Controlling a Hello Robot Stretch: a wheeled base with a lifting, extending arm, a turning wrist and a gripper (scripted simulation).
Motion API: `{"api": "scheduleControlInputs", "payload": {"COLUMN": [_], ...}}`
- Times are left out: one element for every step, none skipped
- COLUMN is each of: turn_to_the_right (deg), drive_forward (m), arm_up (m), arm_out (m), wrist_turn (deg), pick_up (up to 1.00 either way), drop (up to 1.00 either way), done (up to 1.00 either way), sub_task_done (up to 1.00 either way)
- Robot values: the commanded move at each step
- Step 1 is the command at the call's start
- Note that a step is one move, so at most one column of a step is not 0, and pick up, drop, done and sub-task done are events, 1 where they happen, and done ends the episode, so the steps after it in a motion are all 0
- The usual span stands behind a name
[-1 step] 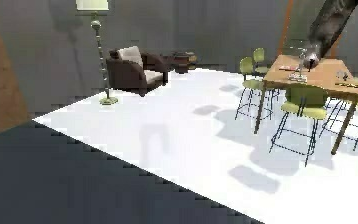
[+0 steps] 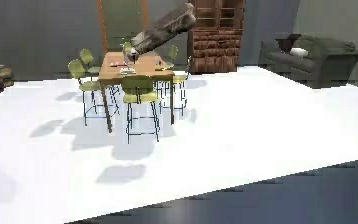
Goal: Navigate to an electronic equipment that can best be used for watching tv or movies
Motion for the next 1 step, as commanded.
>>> {"api": "scheduleControlInputs", "payload": {"turn_to_the_right": [45.0], "drive_forward": [0.00], "arm_up": [0.00], "arm_out": [0.00], "wrist_turn": [0.0], "pick_up": [0.00], "drop": [0.00], "done": [0.00], "sub_task_done": [0.00]}}
